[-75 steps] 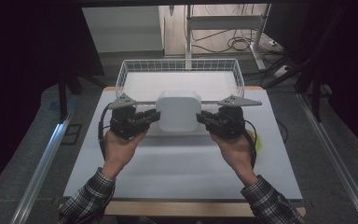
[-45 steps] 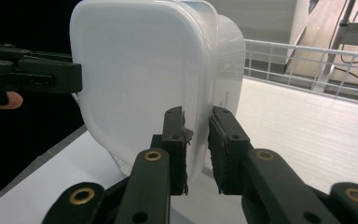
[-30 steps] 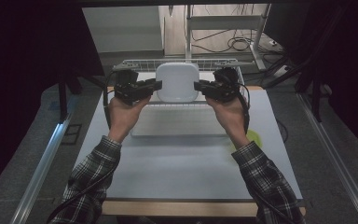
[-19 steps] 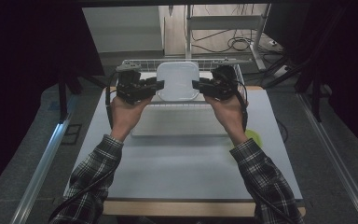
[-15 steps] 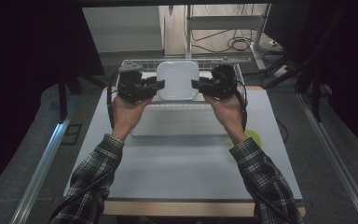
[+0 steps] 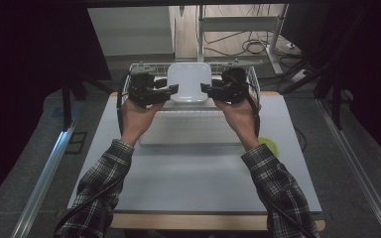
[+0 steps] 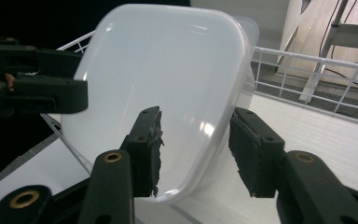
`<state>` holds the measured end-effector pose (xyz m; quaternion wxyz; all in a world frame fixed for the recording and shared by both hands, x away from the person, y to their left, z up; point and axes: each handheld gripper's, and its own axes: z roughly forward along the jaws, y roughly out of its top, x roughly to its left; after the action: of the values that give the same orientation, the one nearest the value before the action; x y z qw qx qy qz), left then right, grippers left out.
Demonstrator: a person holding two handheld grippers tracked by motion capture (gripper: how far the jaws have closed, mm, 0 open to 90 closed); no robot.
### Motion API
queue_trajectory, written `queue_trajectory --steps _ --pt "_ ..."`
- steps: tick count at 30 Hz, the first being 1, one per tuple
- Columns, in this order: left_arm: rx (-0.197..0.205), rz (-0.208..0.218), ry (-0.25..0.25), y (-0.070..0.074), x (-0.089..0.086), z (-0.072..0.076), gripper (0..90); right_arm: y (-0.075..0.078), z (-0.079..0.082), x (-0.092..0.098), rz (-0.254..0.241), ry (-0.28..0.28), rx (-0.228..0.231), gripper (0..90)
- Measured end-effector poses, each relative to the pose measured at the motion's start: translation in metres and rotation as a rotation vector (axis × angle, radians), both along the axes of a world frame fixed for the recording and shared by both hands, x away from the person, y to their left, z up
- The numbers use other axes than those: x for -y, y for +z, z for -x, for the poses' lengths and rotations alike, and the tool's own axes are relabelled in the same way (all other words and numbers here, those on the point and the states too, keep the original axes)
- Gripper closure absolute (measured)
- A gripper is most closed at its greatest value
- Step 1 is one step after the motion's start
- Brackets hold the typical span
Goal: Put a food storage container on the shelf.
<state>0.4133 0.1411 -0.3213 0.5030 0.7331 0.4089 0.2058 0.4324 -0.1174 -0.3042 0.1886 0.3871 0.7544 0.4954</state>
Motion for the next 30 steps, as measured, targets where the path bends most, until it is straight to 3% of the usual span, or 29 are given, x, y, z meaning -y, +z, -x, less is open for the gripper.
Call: queue_trajectory --steps 5,13,24,30 --pt "-0.002 0.003 -0.009 -0.001 0.0 -0.004 43.8 -0.001 -0.003 -0.001 -0.005 -0.012 0.011 49.3" --pt "0.0 -0.005 0.003 0.001 0.003 -0.01 40.0 -0.003 -0.008 -0.006 0.031 -0.05 0.052 45.1" --pt "0.03 0.006 0.025 0.0 0.004 -0.02 39.7 -0.004 -0.014 -0.003 0.003 -0.061 0.054 42.6" --pt "0.055 -0.002 0.003 0.005 0.007 -0.013 36.4 -0.004 -0.014 0.0 -0.003 -0.043 0.055 37.4"
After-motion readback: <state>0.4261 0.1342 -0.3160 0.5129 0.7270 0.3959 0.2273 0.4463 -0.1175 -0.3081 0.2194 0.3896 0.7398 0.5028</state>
